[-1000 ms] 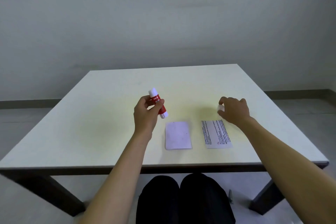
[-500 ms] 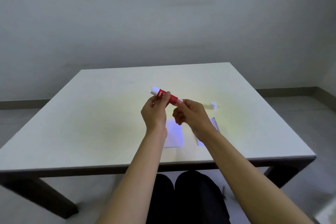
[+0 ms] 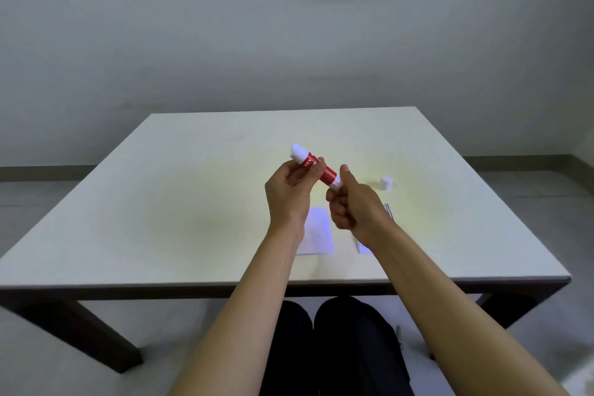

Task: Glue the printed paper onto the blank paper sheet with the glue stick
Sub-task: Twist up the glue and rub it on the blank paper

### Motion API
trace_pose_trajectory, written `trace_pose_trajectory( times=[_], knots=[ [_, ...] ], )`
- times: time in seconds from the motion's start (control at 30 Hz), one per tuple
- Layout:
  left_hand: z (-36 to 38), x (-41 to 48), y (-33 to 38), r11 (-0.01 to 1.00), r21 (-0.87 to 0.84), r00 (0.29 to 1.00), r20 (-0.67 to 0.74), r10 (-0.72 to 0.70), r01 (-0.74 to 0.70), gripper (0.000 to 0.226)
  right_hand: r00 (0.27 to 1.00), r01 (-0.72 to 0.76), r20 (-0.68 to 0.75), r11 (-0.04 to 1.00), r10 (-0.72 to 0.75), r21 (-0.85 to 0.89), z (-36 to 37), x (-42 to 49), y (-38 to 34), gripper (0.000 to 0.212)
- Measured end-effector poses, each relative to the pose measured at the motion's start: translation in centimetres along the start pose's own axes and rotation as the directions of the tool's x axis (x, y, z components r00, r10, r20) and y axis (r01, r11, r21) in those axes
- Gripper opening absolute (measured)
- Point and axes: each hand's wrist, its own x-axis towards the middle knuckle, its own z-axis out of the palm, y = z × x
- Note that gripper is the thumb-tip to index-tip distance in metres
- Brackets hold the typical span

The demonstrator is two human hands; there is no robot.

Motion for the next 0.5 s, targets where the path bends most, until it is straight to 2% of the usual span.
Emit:
trace_pose_trajectory(
  times=[0.07, 0.13, 0.2, 0.23, 0.3, 0.37, 0.43, 0.5],
  knots=[
    [-0.22, 0.22, 0.08, 1.000, -0.005, 1.000, -0.008, 0.004, -0.004, 0.012, 0.999, 0.047, 0.008, 0.997, -0.047, -0.054, -0.27, 0.05, 0.13, 0.051],
    [-0.52, 0.41, 0.20, 1.000, -0.014, 0.999, -0.038, 0.000, -0.001, 0.010, 0.983, 0.165, 0.082, 0.986, -0.166, 0.016, -0.52, -0.16, 0.13, 0.031],
    [-0.58, 0.48, 0.13, 1.000, -0.022, 0.999, -0.043, -0.007, 0.006, 0.010, 0.976, 0.192, 0.082, 0.974, -0.203, 0.117, -0.47, -0.22, 0.19, 0.019],
    [-0.49, 0.46, 0.10, 1.000, -0.021, 0.999, -0.032, -0.012, 0.011, 0.010, 0.986, 0.144, 0.061, 0.980, -0.154, 0.137, -0.31, -0.13, 0.10, 0.022],
    [-0.23, 0.26, 0.10, 1.000, -0.005, 1.000, 0.004, -0.012, 0.012, 0.008, 1.000, -0.003, 0.004, 0.994, 0.003, 0.113, 0.17, -0.13, -0.11, 0.041],
    [-0.12, 0.20, 0.14, 1.000, -0.017, 1.000, 0.011, -0.018, 0.018, 0.008, 0.998, -0.055, -0.029, 0.996, 0.057, 0.067, 0.37, -0.18, -0.28, 0.049],
    [-0.19, 0.29, 0.24, 0.999, -0.031, 1.000, -0.002, -0.016, 0.016, 0.008, 1.000, 0.029, -0.012, 0.998, -0.028, 0.047, 0.34, -0.41, -0.29, 0.039],
    [-0.30, 0.32, 0.31, 0.999, -0.032, 1.000, -0.016, -0.016, 0.016, 0.008, 0.988, 0.149, 0.035, 0.985, -0.152, 0.089, 0.30, -0.59, -0.16, 0.019]
  ],
)
